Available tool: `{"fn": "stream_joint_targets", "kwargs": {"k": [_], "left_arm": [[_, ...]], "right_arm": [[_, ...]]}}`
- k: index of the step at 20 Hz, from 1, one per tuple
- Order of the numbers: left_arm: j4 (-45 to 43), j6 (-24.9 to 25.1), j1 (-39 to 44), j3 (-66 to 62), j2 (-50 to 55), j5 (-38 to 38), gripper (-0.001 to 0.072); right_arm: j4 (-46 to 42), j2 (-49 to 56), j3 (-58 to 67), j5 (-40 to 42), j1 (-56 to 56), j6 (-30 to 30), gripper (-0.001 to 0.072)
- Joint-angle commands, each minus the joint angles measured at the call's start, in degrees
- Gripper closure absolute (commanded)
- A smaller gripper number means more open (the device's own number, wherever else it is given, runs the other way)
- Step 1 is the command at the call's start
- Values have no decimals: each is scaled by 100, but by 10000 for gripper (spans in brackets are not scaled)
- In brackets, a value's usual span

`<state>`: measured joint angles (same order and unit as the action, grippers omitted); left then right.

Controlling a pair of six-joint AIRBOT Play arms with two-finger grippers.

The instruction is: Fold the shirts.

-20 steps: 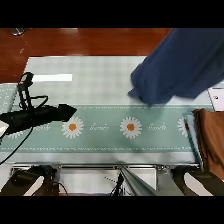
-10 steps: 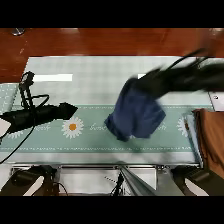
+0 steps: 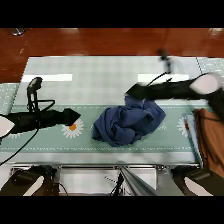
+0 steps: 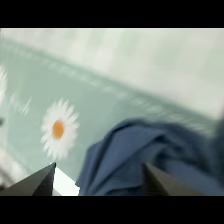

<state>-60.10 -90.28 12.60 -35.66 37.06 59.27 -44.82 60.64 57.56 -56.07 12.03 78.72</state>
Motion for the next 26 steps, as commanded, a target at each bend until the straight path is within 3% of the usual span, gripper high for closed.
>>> {"fn": "stream_joint_targets", "kwargs": {"k": [1, 4, 8, 13, 15, 18, 19, 20, 26], "left_arm": [[24, -66, -140, 63, 13, 962, 5], [1364, 59, -125, 920, 24, 767, 5], [4013, 1593, 431, 2339, 509, -662, 5], [5340, 3049, 1897, 2074, 1755, -2358, 5], [5829, 3495, 2251, 1676, 2446, -2487, 5], [5906, 3773, 2393, 949, 3370, -2472, 12], [5906, 3945, 2378, 732, 3569, -2389, 289], [5908, 4122, 2339, 560, 3663, -2238, 667], [5904, 4358, 1943, -133, 3654, -1517, 683]], "right_arm": [[-988, -428, 225, -1036, -2223, -111, 97], [-1338, -866, -846, -1110, -4179, 9, 98], [-278, -1047, -2710, -817, -4570, -511, 99], [-251, -1045, -3161, -778, -4330, -706, 99], [-334, -1045, -3161, -848, -4330, -706, 99], [-372, -1045, -3161, -927, -4328, -706, 99], [-376, -1045, -3163, -942, -4328, -708, 99], [-376, -1045, -3161, -953, -4328, -708, 99], [-140, -409, -3161, -614, -3674, -754, 99]]}}
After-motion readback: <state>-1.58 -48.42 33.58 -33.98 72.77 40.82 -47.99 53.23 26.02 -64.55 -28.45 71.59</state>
